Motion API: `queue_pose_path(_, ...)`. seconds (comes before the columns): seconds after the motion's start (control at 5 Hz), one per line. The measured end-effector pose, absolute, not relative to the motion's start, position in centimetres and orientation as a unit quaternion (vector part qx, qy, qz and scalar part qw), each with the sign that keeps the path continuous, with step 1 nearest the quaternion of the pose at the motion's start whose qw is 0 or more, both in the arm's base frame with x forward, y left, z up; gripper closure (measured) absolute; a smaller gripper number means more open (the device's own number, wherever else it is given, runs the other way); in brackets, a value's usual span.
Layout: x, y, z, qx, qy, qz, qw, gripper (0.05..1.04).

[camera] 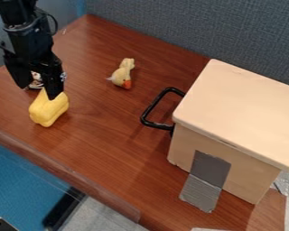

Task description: Moved the duck to the bottom of the table

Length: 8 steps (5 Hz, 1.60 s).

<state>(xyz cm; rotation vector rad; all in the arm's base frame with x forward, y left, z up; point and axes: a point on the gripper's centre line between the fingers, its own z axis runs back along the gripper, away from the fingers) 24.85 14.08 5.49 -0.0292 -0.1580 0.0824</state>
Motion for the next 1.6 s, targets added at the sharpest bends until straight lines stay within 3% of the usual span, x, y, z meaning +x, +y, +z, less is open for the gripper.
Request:
queue_pose_path(0.2, 24.7, 13.9, 4.8, -0.021, -0.068, 0.045, 0.996, 0.083)
queue_pose_path(0.6, 32.1, 9.1, 5.3, -0.015, -0.071, -0.009, 0.997, 0.083)
queue_pose_path(1.0, 41.3, 7.5, 5.8, -0.024, -0.114, -0.009, 0.993, 0.083)
queue_pose_path(1.2, 42.6, 8.1, 4.3, -0.019, -0.098, 0.001, 0.995, 0.083)
queue_pose_path(1.6, 41.0, 8.3, 1.4, -0.012, -0.047, 0.000, 0.999, 0.134)
